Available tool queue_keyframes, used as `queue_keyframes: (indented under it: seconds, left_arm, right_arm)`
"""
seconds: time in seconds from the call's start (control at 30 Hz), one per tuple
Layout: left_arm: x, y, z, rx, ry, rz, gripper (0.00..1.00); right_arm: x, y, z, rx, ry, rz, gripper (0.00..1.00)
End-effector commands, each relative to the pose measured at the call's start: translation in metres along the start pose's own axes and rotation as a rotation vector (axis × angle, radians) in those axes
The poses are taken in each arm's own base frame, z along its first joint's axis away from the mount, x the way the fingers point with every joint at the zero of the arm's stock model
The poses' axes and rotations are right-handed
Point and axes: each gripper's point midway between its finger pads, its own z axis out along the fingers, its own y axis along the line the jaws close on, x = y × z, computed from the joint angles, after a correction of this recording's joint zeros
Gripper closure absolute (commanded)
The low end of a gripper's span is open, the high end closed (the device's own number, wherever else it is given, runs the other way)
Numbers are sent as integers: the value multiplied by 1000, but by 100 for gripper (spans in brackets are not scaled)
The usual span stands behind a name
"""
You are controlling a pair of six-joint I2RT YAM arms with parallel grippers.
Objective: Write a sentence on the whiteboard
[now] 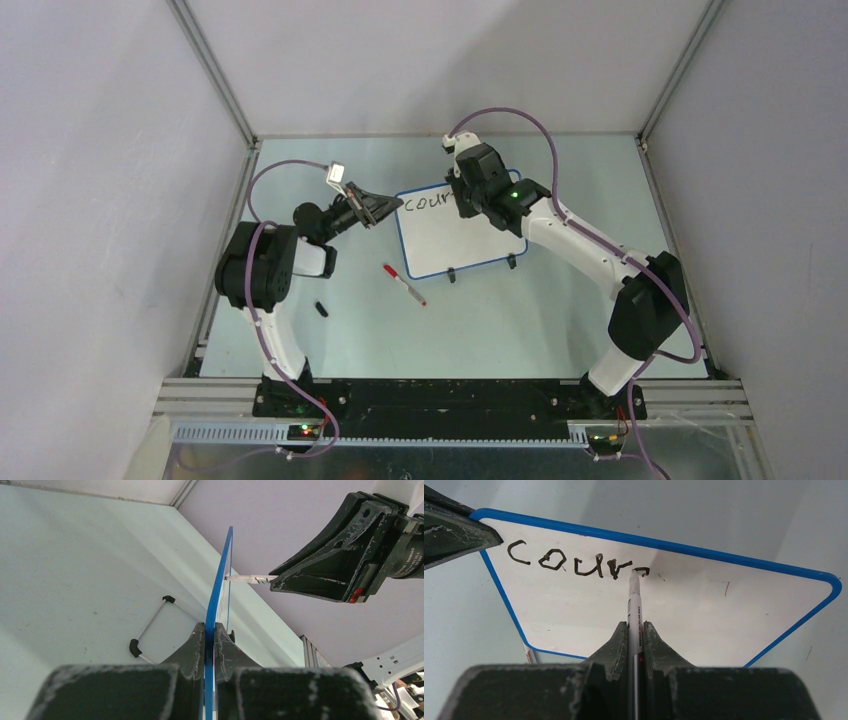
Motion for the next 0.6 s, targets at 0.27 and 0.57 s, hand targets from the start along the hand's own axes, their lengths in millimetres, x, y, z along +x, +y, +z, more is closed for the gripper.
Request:
queue_keyframes:
  seconds: [0.27,0.57]
  left_arm:
    - [-16,-24,2,65,-30,100,100]
    - [-16,-24,3,66,-29,97,100]
  right_arm:
    - [1,-1,-4,3,14,-37,100]
    - [-3,-11,-4,51,0,-20,100]
